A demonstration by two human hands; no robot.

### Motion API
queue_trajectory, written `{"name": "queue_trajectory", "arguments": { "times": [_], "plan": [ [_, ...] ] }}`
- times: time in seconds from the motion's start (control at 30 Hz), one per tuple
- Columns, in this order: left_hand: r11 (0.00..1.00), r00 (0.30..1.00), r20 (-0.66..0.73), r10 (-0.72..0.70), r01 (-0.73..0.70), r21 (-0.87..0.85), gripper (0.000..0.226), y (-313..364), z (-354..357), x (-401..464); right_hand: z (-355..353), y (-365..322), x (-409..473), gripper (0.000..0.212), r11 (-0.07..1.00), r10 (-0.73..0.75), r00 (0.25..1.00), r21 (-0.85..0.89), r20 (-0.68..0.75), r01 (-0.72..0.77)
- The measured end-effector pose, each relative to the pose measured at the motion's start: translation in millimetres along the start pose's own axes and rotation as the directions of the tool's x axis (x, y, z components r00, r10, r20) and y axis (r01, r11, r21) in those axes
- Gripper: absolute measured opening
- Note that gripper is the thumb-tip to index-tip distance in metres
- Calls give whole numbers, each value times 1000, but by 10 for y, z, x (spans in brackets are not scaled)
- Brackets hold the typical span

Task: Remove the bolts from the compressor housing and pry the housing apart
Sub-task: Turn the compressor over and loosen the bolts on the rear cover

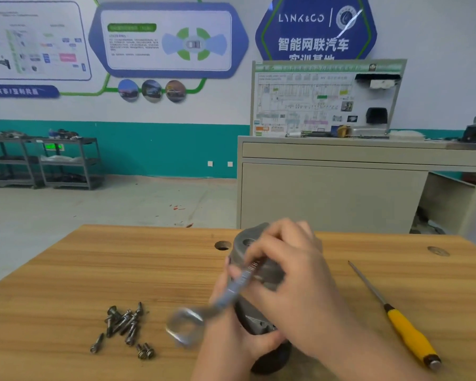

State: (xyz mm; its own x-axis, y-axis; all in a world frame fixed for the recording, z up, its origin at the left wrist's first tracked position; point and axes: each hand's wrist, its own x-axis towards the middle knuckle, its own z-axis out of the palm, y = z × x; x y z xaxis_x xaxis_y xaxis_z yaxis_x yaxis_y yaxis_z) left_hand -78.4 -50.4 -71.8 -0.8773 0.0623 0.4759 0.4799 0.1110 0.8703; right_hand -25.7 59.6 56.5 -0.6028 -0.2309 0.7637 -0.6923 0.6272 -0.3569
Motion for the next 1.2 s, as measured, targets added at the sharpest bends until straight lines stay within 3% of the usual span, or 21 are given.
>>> {"name": "queue_trajectory", "arguments": {
  "times": [0.1,0.13,0.2,0.27,0.33,0.43,0.53,0.6,0.67,0.73,0.8,0.87,0.9,0.93,1.0,1.07,1.13,1.2],
  "plan": [
    [998,998,-14,53,-54,-18,133,-27,-15,6,-95,238,-267,9,989,25,968,151,-251,14],
    [998,997,-39,68,-68,1,136,-18,-24,-22,-98,314,-303,10,980,84,940,197,-331,-18],
    [997,996,-28,81,-81,-15,131,-5,-41,-59,-98,446,-264,13,901,347,838,398,-421,-173],
    [997,997,-24,71,-72,-39,130,29,-22,-73,-83,604,-138,22,727,614,722,583,-318,-361],
    [997,998,-12,58,-59,-51,134,63,-22,-69,-61,749,53,38,598,751,649,544,-122,-589],
    [996,997,0,80,-80,-35,133,54,-34,-77,-31,700,410,41,643,744,668,246,26,-725],
    [998,998,4,62,-62,-10,137,40,-45,-70,38,411,669,18,775,631,766,-58,122,-629],
    [998,998,3,57,-57,35,142,40,-62,-77,78,201,686,16,861,508,833,-159,220,-483],
    [995,999,-8,41,-41,91,146,44,-90,-99,57,25,530,14,951,307,914,-131,265,-282],
    [992,999,-4,37,-36,125,139,50,-115,-96,-13,-45,292,6,995,93,971,-59,219,-82],
    [995,997,61,37,-43,92,129,71,-98,-51,-88,6,57,8,999,-13,992,-37,125,17],
    [997,975,215,61,-69,34,105,112,-56,-119,-133,98,-144,10,999,-42,999,13,-24,42],
    [995,972,220,83,-92,31,98,125,-59,-134,-146,150,-220,10,997,-31,994,62,-100,38],
    [999,972,232,40,-42,1,106,99,-71,-114,-155,204,-281,9,993,-7,987,119,-163,26],
    [999,997,78,16,-13,-46,132,17,-94,-80,-167,317,-353,7,974,78,964,227,-253,-19],
    [999,999,24,34,-33,-36,139,-44,-106,-101,-163,411,-339,12,927,257,924,343,-284,-152],
    [999,999,13,34,-34,-24,140,-73,-97,-85,-144,484,-239,25,790,505,835,507,-219,-345],
    [999,999,17,37,-36,-25,138,-53,-85,-56,-140,586,-66,25,613,673,739,589,-39,-527]
  ]
}}
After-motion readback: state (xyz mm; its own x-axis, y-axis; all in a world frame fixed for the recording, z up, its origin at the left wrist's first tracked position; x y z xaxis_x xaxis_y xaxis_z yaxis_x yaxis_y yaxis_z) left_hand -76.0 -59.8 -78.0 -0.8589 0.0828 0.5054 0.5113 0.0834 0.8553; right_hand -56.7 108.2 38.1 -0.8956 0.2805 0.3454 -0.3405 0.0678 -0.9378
